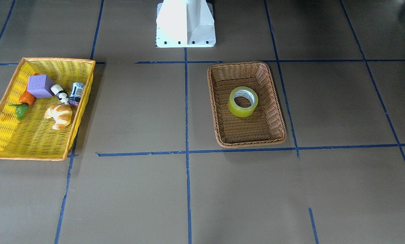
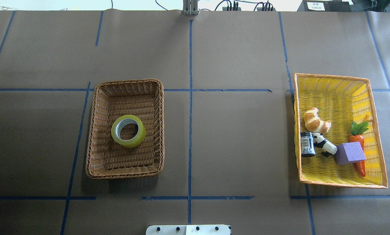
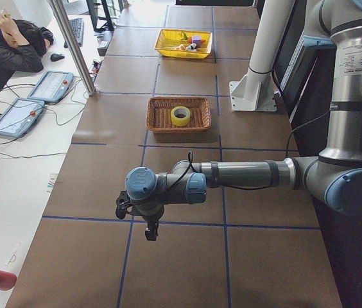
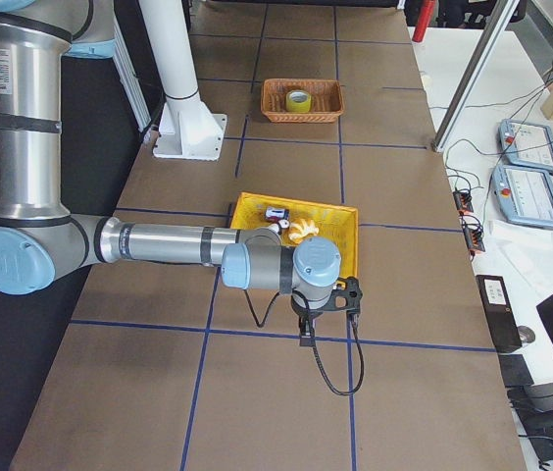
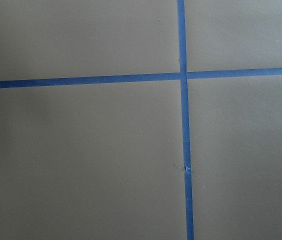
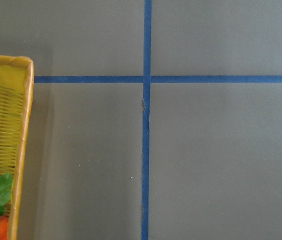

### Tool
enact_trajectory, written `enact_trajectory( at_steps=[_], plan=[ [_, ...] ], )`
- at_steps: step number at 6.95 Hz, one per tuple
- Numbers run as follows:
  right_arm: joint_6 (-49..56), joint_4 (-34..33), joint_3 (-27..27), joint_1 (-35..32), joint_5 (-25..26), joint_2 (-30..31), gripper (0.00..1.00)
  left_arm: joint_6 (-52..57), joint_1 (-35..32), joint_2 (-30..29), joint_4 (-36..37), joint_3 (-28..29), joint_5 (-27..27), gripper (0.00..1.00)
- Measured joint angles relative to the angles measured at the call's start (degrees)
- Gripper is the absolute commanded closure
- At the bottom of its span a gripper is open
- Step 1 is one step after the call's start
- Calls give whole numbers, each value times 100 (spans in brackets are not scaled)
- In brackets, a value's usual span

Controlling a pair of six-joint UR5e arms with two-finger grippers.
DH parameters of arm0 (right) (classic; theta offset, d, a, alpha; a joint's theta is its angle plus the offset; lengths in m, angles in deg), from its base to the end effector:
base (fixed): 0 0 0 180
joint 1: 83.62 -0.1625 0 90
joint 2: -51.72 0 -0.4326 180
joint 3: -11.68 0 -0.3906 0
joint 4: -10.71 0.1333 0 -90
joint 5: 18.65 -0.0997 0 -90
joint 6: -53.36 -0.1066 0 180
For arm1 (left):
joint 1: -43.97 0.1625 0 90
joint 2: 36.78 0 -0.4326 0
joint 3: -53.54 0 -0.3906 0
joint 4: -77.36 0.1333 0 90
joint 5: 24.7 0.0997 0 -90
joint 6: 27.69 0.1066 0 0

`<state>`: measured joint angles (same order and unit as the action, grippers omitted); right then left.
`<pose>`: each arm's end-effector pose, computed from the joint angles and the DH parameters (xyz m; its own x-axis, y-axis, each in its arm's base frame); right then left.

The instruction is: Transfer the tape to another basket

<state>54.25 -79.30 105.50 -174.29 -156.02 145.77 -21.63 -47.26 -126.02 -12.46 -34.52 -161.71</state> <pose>0.0602 -0.4588 0.6682 0.6773 -0.0045 0.7357 -0.0012 1.0000 0.0072 -0.0656 -0.4791 0.6911 0.6794 0.0543 -0.7318 -0.0506 0.9984 0.0272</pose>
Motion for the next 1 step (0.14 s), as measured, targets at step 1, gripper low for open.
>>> enact_trajectory(
  at_steps=[1],
  plan=[
    [2, 1, 3, -1, 0, -8, 0, 0, 0, -1, 0, 0, 0, 0]
  ],
)
